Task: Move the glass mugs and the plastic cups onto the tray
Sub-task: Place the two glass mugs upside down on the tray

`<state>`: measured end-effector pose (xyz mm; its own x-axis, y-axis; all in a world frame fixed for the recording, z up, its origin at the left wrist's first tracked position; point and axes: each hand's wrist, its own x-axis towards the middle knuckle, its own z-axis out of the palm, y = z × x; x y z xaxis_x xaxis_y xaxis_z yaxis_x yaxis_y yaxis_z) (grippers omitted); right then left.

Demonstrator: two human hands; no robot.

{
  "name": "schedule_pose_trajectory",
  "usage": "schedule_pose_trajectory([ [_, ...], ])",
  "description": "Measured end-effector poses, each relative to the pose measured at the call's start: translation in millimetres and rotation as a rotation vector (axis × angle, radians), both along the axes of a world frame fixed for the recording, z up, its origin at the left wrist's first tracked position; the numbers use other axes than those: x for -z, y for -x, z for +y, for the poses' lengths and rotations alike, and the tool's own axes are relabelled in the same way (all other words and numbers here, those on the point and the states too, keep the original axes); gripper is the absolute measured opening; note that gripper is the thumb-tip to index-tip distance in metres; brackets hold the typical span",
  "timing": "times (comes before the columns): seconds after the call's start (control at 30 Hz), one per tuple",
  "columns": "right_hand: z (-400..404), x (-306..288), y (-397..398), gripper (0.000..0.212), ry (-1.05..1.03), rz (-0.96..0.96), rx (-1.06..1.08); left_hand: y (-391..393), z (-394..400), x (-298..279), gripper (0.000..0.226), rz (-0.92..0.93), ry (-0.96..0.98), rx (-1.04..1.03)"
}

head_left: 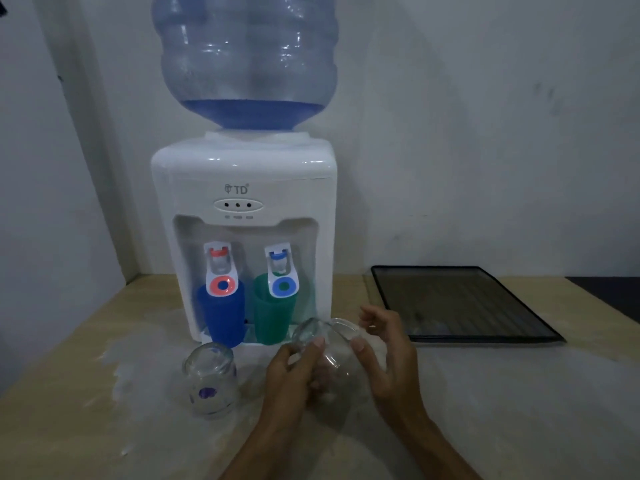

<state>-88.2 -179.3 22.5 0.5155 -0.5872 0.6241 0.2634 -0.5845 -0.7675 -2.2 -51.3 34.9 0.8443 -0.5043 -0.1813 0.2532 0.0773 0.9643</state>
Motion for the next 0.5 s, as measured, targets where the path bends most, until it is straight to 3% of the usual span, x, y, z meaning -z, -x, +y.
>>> schedule_pose_trajectory([
  [0.1, -15.3, -11.1, 6.2, 0.051, -0.400, -0.008, -0.186, 2.3, -14.2, -14.1, 0.070, 0.125, 0.098, 0.162],
  [0.17, -29.8, -18.7, 13.7, 0.073, -0.598, 0.026, -0.351, 4.7, -22.8, -27.0, 0.058, 0.171, 0.111, 0.310],
  [0.23, -44.1, -20.6, 23.7, 0.092, -0.669, 0.052, -0.507, 8.6, -29.2, -43.6, 0.052, 0.187, 0.095, 0.454],
  [0.37, -69.0, -22.9, 38.2, 0.094, -0.734, 0.035, -0.769, 13.9, -49.1, -63.7, 0.065, 0.264, 0.036, 0.585],
  [0.5, -81.9, -25.8, 42.3, 0.101, -0.725, -0.027, -0.801, 13.9, -71.7, -75.0, 0.082, 0.292, 0.017, 0.690],
])
